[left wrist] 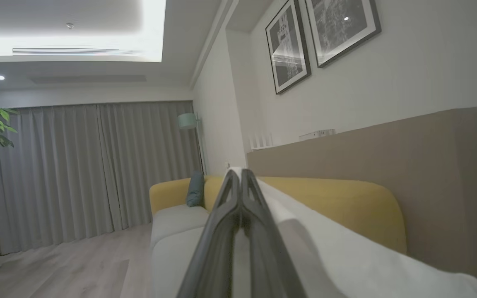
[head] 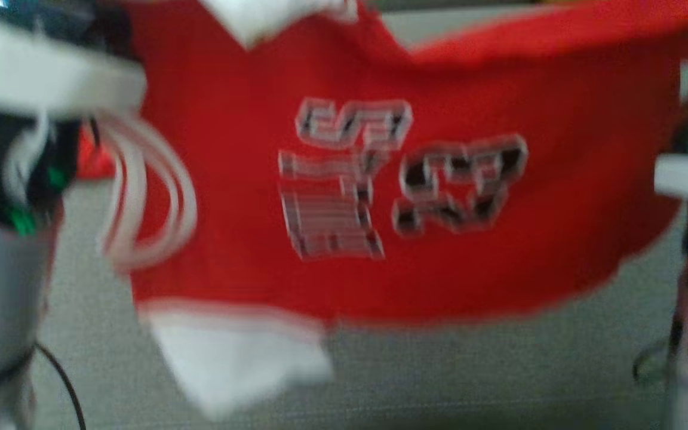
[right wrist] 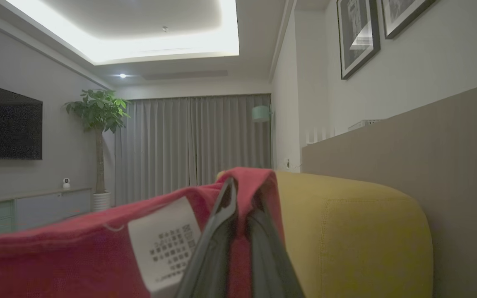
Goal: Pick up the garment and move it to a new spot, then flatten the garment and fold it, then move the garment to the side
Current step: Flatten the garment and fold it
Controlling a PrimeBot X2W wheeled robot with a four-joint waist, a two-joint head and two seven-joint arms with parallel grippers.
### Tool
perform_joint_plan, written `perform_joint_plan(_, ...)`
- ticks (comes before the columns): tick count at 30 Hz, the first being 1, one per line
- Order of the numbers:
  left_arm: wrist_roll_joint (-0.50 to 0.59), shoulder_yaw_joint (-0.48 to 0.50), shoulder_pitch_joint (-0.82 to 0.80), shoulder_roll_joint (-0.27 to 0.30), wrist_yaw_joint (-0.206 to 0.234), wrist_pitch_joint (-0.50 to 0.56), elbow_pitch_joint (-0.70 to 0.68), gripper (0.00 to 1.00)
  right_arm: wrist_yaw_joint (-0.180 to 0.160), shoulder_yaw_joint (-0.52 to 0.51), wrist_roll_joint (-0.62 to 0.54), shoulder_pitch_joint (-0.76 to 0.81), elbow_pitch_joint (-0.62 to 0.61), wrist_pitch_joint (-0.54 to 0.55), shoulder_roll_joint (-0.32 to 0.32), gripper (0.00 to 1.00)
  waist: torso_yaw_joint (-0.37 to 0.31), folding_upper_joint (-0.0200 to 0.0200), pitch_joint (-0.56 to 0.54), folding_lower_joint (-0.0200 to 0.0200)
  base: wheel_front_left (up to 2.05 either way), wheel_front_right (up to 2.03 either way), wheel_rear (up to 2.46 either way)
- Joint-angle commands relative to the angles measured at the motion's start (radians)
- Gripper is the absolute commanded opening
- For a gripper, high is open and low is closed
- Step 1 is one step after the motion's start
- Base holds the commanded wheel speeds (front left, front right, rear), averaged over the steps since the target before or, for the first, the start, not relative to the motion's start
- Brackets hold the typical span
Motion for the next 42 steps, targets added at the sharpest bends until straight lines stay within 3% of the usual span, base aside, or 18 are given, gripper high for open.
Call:
perform_joint_plan(1,0.020,0.038,-0.107,0.032,-0.012,-0.004,0.016,0.00,0.007,0.033,-0.015,-0.103,0.005,0.007,-0.016,0.00,0.004,0.0000,0.084,-0.0001,0.00,0.00,0.00)
perform_joint_plan(9,0.121,-0.006,-0.536,-0.014,-0.060,-0.126,0.407,0.00,0.007,0.075,-0.140,-0.601,0.421,-0.088,-0.062,0.00,0.005,0.0000,0.233,-0.0001,0.00,0.00,0.00)
perform_joint_plan(10,0.146,-0.019,-0.626,-0.036,-0.059,-0.169,0.495,0.00,0.007,0.067,-0.181,-0.712,0.530,-0.119,-0.063,0.00,0.012,0.0000,0.262,-0.0001,0.00,0.00,0.00)
perform_joint_plan(16,0.169,-0.052,-0.753,-0.123,-0.054,-0.316,0.691,0.00,0.007,-0.019,-0.323,-0.922,0.803,-0.217,-0.057,0.00,0.062,0.0000,0.352,-0.0001,0.00,0.00,0.00)
perform_joint_plan(22,0.123,-0.057,-0.632,-0.182,-0.072,-0.373,0.790,0.00,0.007,-0.107,-0.385,-0.909,1.018,-0.269,-0.029,0.00,0.091,0.0000,0.425,-0.0001,0.00,0.00,0.00)
perform_joint_plan(27,0.085,-0.024,-0.479,-0.189,-0.093,-0.383,0.768,0.00,0.007,-0.157,-0.393,-0.835,1.112,-0.282,-0.018,0.00,0.094,0.0000,0.445,-0.0001,0.00,0.00,0.00)
perform_joint_plan(32,0.067,0.024,-0.347,-0.188,-0.109,-0.383,0.667,0.00,0.007,-0.168,-0.341,-0.788,1.112,-0.283,-0.010,0.00,0.086,0.0000,0.440,-0.0001,0.00,0.00,0.00)
perform_joint_plan(42,0.043,0.099,0.028,-0.190,-0.136,-0.383,0.441,0.00,0.007,-0.079,-0.181,-0.602,1.080,-0.284,-0.003,0.00,0.070,0.0000,0.322,-0.0001,0.00,0.00,0.00)
